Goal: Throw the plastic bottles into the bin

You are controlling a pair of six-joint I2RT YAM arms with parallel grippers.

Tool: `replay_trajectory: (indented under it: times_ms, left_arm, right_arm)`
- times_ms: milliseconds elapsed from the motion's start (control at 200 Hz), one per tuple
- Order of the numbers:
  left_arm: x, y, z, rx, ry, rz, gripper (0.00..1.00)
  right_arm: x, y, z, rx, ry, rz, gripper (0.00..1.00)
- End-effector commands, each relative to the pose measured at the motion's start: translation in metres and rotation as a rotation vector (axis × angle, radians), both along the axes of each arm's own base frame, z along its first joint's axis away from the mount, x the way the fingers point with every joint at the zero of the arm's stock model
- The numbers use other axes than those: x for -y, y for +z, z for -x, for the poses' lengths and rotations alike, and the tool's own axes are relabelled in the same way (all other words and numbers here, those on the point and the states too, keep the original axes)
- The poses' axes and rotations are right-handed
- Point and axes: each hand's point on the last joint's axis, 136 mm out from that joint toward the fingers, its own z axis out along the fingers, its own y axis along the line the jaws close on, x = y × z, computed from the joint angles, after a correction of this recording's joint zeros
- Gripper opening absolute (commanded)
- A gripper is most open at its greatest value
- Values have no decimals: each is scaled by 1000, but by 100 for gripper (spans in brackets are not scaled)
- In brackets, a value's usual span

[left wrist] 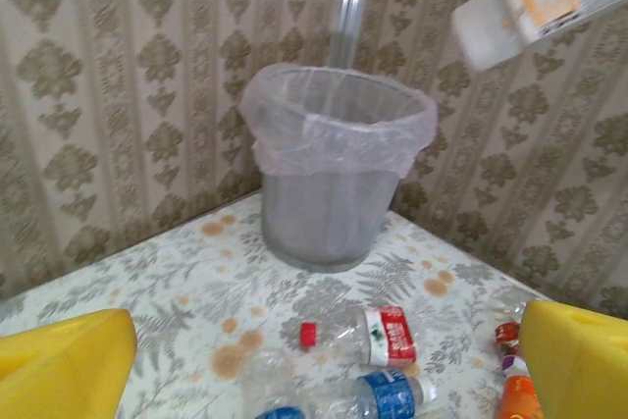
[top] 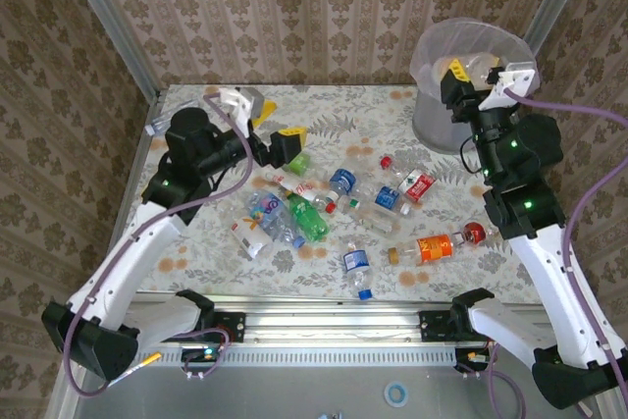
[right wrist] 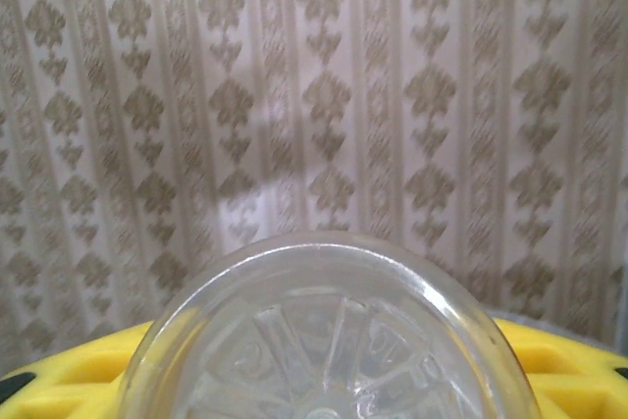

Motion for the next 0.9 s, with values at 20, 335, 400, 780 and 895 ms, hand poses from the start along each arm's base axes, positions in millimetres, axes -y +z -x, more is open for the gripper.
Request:
replay_trajectory:
  times_ms: [20,335,400,780,895]
  left_arm:
    - [-19,-20,-5,-78,89,-9,100]
    - [-41,-34,-14,-113,171,-14,100]
    - [-43,-36,-16,-116,178,-16,100]
    - [-76,-48,-44,-192,349,-49,100]
    - [-86,-50,-53,-224,382,-33,100]
  right_arm:
    - [22,44,20,222,-159,69,40]
    - [31,49,5,273,-242,95,41]
    - [33,45,-5,247,-249,89,41]
    - [73,-10,-109,-49,-311,23,45]
    - [85,-44,-164,-204,-308,53,54]
